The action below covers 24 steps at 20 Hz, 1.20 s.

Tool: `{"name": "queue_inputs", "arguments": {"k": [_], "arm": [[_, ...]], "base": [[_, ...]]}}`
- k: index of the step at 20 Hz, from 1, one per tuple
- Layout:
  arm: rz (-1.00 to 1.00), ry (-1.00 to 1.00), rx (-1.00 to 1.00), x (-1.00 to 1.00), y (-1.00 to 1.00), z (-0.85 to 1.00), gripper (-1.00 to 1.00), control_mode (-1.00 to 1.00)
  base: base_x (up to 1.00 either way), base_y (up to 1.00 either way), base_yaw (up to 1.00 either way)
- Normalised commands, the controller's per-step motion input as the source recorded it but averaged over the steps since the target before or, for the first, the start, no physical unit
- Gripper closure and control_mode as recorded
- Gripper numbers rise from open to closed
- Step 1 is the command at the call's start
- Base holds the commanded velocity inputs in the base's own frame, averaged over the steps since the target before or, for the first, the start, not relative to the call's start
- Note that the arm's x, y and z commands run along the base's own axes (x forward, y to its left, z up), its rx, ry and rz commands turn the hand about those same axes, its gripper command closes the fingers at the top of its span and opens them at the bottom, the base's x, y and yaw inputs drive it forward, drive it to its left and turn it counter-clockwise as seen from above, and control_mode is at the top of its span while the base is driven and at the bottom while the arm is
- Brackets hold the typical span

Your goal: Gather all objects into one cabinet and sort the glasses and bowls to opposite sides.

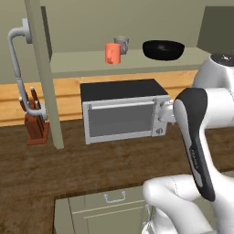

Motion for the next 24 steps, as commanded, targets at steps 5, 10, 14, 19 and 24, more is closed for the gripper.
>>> {"name": "queue_inputs", "arguments": {"k": [5,10,14,19,24], "arm": [[0.12,-0.01,0.00,-0.51,-0.10,0.00,-1.00,-1.00],[0.00,0.00,0.00,-0.16,0.00,0.00,-1.00,-1.00],[0.00,0.00,0.00,0.00,0.00,0.00,-1.00,1.00],[0.00,0.00,0.00,0.00,0.00,0.00,-1.00,1.00],[0.00,0.00,0.00,0.00,0.00,0.00,-1.00,1.00]], "base": [[0.00,0.00,0.00],[0.00,0.00,0.00],[-0.47,-0.07,0.00],[-1.00,-0.38,-0.03],[-0.57,-0.30,-0.25]]}}
